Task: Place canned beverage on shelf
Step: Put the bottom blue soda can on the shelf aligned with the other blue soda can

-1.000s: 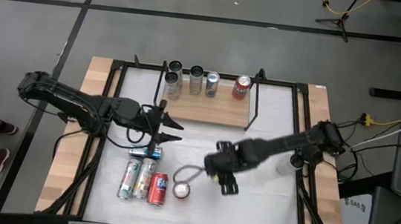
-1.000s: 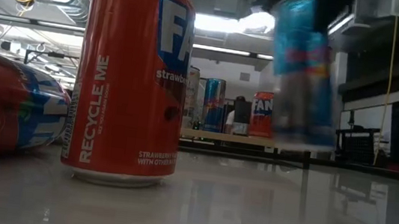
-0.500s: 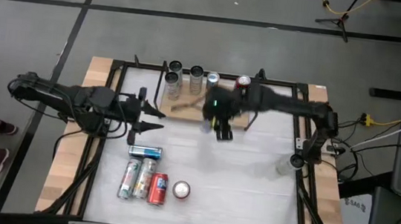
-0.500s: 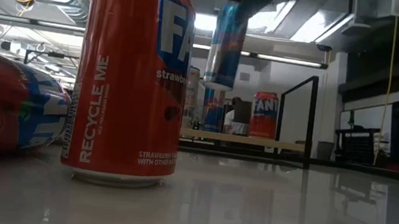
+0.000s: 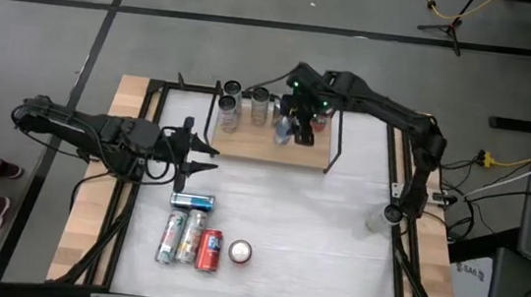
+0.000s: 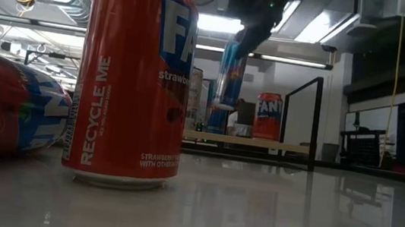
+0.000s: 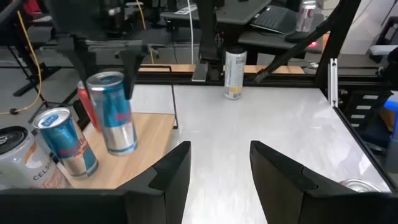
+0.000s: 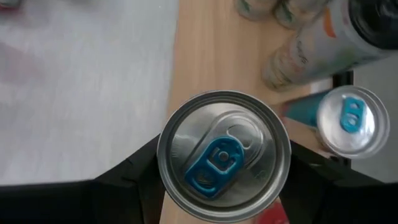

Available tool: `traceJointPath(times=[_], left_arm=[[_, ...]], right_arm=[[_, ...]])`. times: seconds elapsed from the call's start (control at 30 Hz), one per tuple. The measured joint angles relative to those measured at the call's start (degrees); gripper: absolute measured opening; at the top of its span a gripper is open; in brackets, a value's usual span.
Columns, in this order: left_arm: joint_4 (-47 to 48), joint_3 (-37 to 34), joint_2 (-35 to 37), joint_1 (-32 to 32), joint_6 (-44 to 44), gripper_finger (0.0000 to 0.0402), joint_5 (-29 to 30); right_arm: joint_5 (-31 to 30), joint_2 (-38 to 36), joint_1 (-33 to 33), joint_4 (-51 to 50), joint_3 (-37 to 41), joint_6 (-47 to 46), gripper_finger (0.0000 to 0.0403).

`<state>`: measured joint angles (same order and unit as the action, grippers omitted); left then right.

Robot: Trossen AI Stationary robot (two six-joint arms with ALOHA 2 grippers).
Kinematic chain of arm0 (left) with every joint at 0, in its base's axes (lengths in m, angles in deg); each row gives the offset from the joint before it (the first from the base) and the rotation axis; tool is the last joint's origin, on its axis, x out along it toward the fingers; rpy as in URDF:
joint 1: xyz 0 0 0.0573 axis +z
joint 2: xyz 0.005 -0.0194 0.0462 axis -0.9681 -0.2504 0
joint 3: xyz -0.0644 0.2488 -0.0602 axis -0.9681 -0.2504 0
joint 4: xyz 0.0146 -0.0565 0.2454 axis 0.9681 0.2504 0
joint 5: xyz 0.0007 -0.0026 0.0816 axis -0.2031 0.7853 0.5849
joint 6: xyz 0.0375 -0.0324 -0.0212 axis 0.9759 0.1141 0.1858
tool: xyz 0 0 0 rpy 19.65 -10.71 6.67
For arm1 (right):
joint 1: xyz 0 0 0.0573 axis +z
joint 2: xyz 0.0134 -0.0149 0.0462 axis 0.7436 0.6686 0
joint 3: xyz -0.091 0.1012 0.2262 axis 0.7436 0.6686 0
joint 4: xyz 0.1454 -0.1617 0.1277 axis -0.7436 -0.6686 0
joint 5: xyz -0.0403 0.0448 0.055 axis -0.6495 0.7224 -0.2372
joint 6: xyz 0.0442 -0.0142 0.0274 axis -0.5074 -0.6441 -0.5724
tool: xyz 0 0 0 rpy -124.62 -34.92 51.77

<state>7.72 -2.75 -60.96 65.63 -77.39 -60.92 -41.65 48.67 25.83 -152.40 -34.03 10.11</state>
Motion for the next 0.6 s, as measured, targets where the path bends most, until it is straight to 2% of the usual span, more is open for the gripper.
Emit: traceJointPath(times=[0.6], left_arm=[[-0.1,0.0,0.0,0.0,-0.2,0.0158,-0.4]], right_arm=[[0.8,6.7,-1.5,2.7,0.0,5.4,0.0234]])
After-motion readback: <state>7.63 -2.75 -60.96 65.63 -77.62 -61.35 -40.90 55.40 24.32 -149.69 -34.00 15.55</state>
